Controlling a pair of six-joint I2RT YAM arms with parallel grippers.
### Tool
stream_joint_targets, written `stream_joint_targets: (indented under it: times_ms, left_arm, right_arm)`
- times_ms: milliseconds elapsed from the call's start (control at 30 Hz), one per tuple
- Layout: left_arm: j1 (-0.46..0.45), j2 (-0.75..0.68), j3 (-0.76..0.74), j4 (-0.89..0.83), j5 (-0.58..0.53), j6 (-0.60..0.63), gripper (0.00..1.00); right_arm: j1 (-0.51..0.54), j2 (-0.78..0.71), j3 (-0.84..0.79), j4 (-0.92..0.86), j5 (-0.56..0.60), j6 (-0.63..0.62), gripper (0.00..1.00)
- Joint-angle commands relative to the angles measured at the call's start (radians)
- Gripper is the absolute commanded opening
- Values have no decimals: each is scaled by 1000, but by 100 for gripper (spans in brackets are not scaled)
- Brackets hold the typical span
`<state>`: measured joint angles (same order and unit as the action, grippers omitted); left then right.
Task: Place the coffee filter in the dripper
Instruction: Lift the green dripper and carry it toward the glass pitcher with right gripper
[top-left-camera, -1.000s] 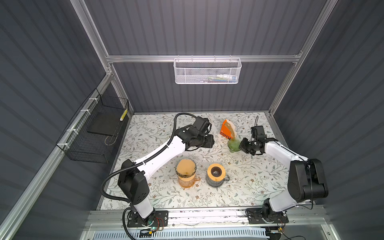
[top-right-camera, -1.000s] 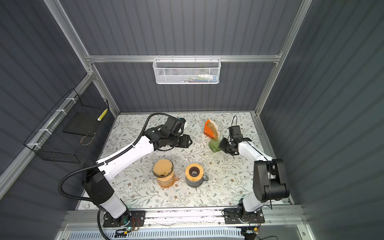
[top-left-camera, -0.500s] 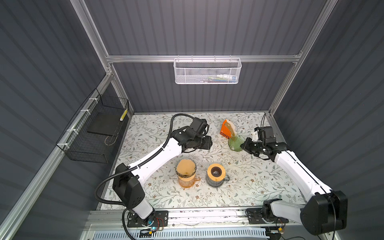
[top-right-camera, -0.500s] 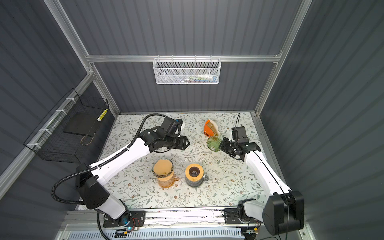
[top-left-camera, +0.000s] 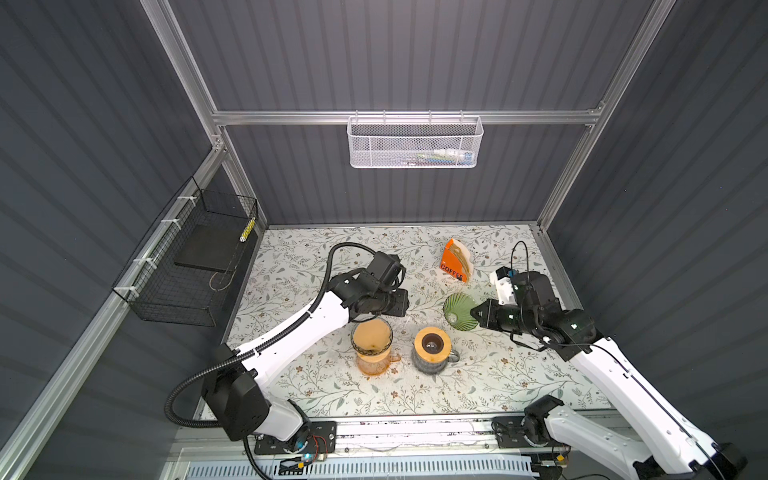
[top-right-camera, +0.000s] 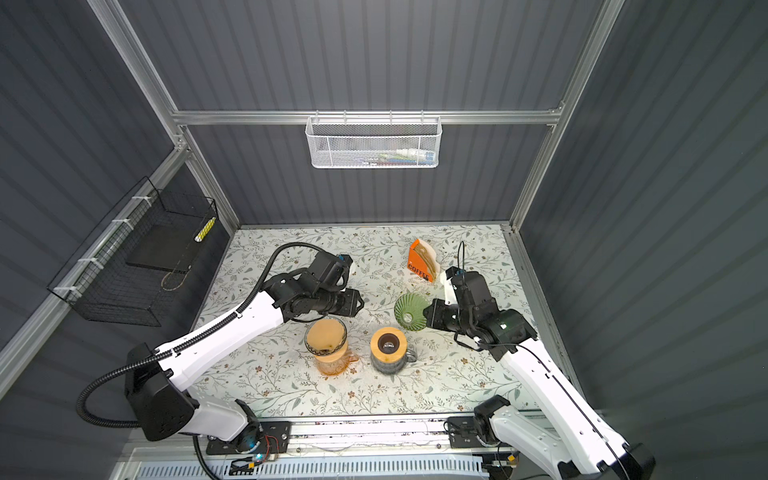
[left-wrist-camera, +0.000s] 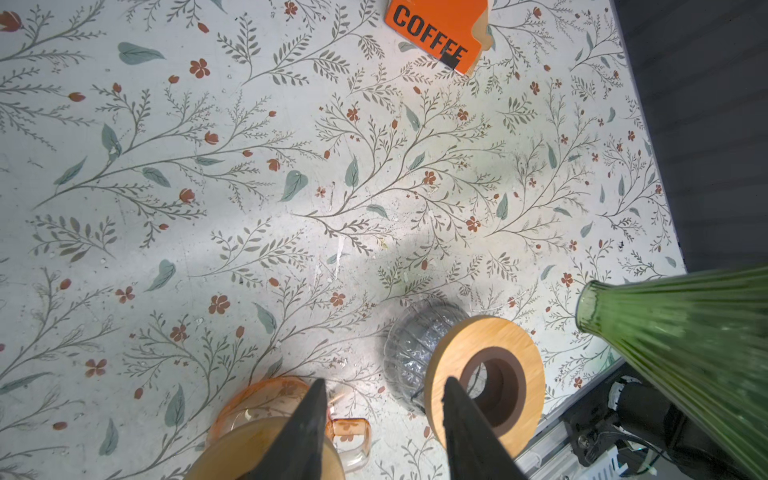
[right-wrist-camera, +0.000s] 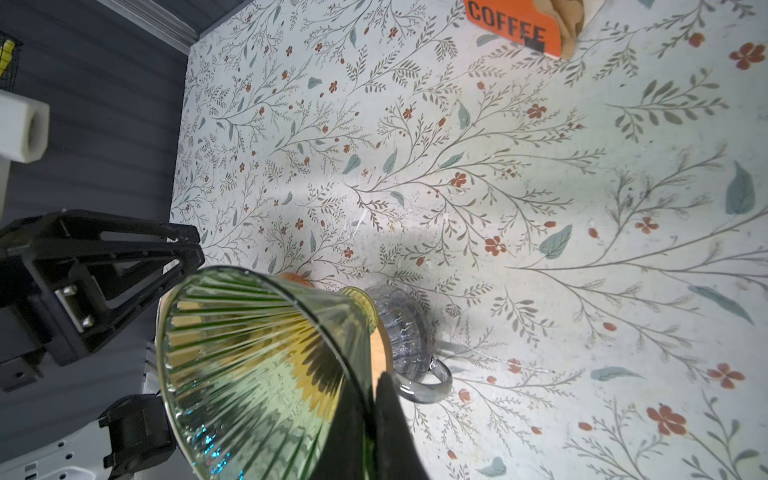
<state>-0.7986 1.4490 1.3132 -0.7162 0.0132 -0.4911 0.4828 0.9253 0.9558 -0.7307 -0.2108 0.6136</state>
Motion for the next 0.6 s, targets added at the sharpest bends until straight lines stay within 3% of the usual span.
stream_joint_targets:
  times_ms: [0,567]
  left_arm:
    - [3,-65,-29,15,-14,-5,46]
    - [2,-161,-35,6,1,31,44]
  right_arm:
    - [52,-4,32,-30,54,20,0]
    - [217,67,157,-69,139,40,0]
